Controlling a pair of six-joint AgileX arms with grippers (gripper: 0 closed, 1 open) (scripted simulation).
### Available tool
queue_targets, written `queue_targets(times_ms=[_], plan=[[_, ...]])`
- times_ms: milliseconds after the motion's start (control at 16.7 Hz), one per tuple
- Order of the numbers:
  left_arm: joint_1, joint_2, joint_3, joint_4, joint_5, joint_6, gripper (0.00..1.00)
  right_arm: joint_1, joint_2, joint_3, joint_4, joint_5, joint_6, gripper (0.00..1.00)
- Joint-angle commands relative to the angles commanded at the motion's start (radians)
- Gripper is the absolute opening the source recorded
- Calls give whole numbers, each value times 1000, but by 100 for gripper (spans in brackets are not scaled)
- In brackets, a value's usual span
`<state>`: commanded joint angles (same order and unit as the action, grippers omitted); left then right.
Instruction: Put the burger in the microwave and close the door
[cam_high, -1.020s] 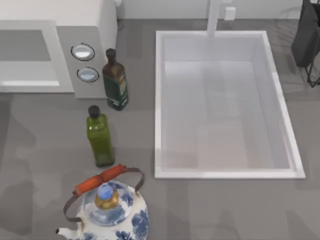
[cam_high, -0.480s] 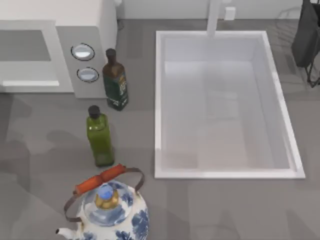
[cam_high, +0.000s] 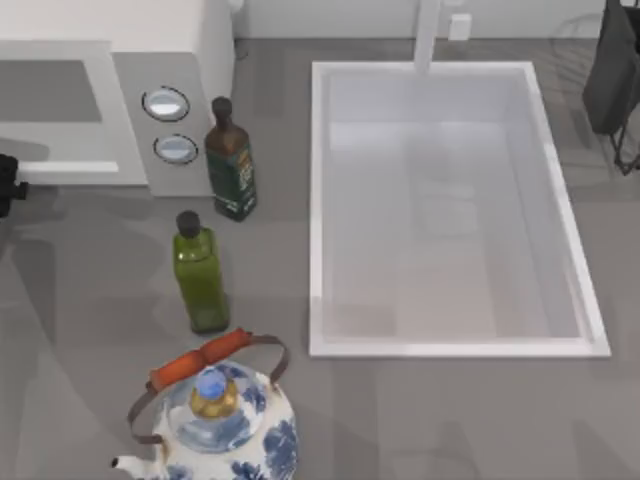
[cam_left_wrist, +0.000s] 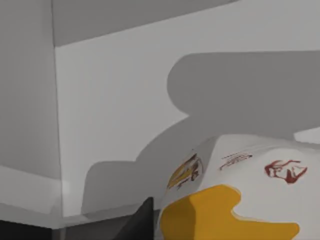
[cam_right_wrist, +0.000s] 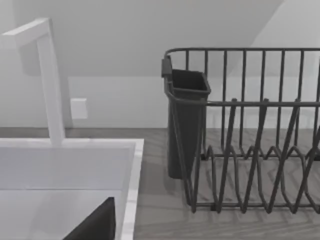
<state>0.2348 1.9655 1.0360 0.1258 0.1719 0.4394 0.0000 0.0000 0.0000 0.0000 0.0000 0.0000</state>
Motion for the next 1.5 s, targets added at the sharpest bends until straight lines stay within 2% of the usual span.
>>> queue_targets(times_ms=[300,600,1140,1320,1500], plan=[[-13,137,-29,450,46,-216,0,0,0,0,0,0,0,100],[-19,198,-32,662,68,-335,0,0,0,0,0,0,0,100],[-16,227,6,654,65,-340,0,0,0,0,0,0,0,100],[-29,314,138,599,57,-344,0,0,0,0,0,0,0,100],[-48,431,362,513,45,-352,0,0,0,0,0,0,0,100]])
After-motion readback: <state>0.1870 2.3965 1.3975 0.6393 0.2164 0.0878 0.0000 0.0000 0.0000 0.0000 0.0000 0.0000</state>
